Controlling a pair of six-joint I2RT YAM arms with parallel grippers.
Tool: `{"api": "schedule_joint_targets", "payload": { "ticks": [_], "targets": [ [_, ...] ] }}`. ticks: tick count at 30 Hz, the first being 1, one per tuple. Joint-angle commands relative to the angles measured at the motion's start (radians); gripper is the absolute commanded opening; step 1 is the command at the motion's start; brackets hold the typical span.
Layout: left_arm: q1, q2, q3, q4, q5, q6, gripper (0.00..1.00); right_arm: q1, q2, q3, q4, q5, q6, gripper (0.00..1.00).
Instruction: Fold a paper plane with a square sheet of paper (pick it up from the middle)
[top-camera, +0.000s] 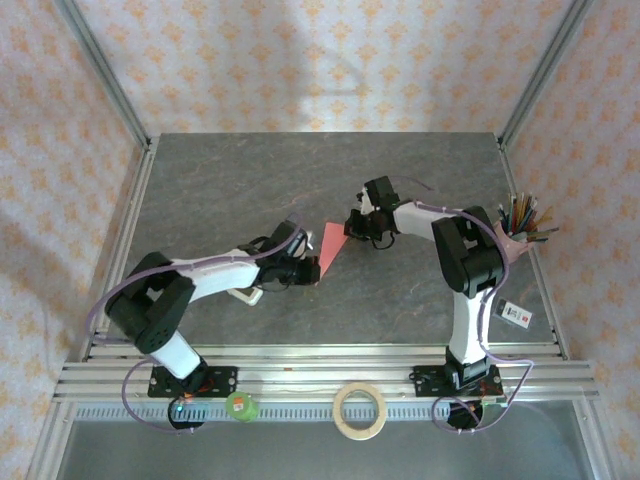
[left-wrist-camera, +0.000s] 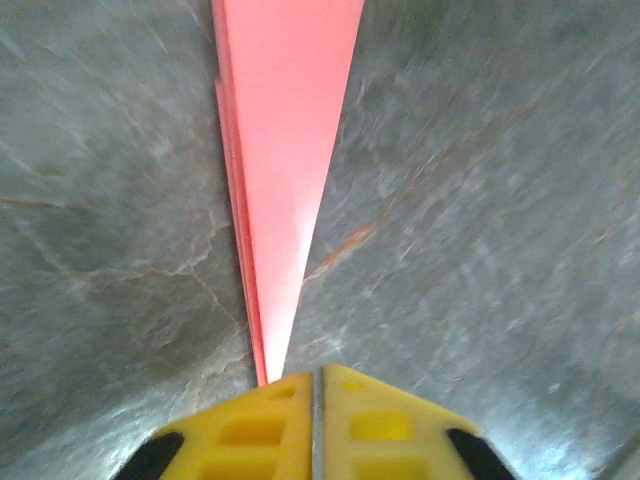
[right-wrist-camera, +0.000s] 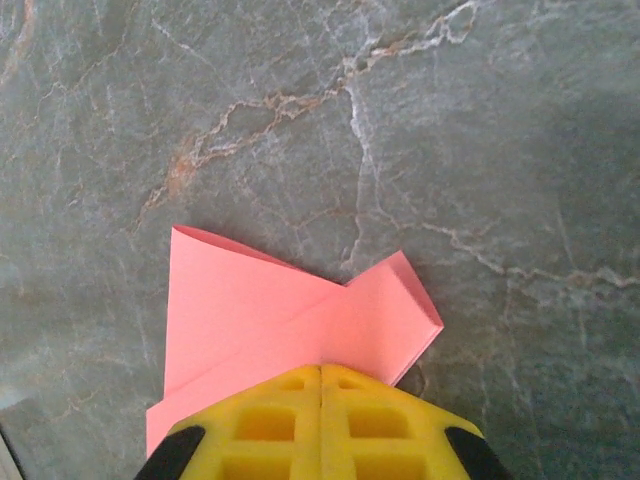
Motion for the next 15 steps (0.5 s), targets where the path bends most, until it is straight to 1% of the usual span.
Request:
{"api": "schedule_joint_targets", "payload": {
  "ticks": [1, 3, 6, 7, 11, 15],
  "targets": [
    [0.060, -0.095, 0.034, -0.092, -0.093, 0.012, 0.20, 0.032, -0.099, 0.049, -0.076, 0.006, -0.038, 0.05],
    [0.104, -0.148, 0.044, -0.133, -0.135, 0.034, 0.30, 0.055, -0.126, 0.061, -0.118, 0.060, -0.034, 0.07],
    [0.164, -0.225, 0.064, -0.192, -0.233, 0.071, 0.43, 0.086, -0.161, 0.053, -0.145, 0.160, 0.007, 0.24],
    [0.183, -0.247, 0.069, -0.202, -0.263, 0.081, 0.49, 0.099, -0.171, 0.049, -0.153, 0.204, 0.024, 0.28],
    [0.245, -0.308, 0.064, -0.191, -0.354, 0.102, 0.68, 0.163, -0.181, 0.054, -0.198, 0.383, 0.091, 0.49],
    [0.278, -0.328, 0.034, -0.136, -0.404, 0.126, 0.82, 0.225, -0.170, 0.065, -0.205, 0.502, 0.170, 0.61]
  ]
}}
